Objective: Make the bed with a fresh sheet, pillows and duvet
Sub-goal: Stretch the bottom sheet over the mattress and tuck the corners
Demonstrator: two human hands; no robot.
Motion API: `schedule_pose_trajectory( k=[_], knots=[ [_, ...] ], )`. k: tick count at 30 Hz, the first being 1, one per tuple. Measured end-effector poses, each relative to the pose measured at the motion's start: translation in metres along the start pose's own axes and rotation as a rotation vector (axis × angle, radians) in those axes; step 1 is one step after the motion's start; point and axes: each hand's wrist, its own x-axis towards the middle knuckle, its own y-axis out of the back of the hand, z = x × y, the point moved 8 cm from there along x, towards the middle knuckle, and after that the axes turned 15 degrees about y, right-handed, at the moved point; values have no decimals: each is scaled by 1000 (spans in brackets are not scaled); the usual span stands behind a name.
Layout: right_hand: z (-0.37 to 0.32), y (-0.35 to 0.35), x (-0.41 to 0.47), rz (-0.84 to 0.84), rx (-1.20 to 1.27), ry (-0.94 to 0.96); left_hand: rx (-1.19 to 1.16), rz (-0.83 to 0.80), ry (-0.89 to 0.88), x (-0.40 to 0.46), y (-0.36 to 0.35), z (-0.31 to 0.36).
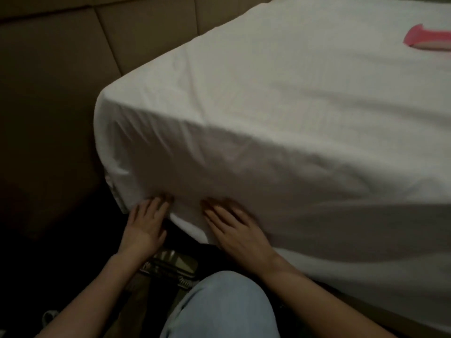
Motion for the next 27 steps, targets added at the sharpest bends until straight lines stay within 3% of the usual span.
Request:
schedule_pose_trajectory(
  k=[5, 13, 16, 20, 27],
  knots=[
    [-24, -29, 6, -83, 98, -79, -59, 23, 53, 9, 5, -16],
    [-21, -58, 3, -314, 310, -373, -98, -10, 243, 49, 19, -14],
    [-15, -54, -3, -274, 407, -456, -52, -32, 239, 44, 15, -16],
    [-9, -34, -41, -195, 416, -548, -51, 89, 203, 35, 18, -15],
    [-2, -27, -91, -297, 519, -556, 57, -157, 328, 42, 6, -19]
  ],
)
